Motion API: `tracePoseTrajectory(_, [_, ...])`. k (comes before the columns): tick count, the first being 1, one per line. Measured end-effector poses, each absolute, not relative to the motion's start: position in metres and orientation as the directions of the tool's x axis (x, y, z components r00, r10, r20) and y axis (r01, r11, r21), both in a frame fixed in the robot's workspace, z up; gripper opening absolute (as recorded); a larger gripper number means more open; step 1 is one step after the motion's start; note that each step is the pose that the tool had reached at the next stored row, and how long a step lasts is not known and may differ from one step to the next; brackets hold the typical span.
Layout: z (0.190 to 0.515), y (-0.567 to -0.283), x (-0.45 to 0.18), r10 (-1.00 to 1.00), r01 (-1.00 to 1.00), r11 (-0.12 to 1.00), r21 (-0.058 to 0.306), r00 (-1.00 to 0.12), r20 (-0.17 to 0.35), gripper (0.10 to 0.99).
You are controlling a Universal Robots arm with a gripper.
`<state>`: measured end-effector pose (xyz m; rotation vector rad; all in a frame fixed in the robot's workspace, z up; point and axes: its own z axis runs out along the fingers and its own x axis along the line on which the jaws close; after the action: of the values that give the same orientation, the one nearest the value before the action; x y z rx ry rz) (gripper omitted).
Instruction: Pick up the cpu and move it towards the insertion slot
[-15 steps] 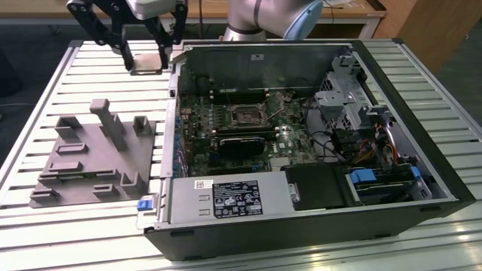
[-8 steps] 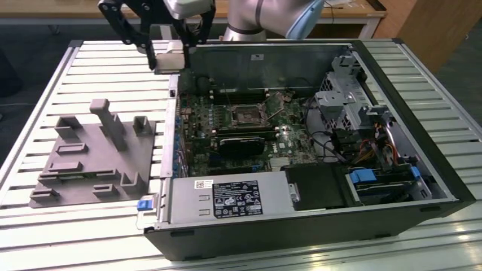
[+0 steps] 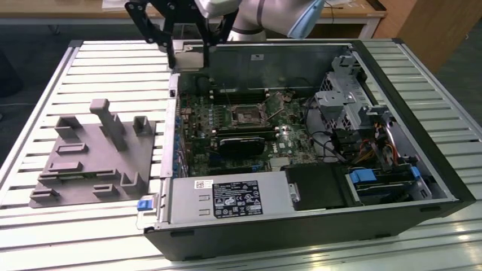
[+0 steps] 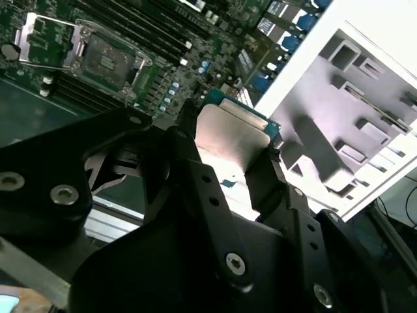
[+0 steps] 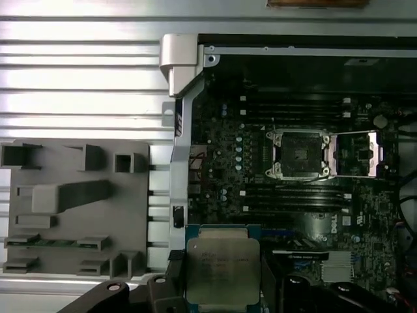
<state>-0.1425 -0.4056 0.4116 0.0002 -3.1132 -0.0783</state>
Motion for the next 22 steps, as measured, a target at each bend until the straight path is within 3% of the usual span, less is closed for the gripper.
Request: tracePoseTrajectory(22, [0.405,-0.360,-0.135,-0.001,0.001,0.999,0.050,-1.000,0.029,0.545])
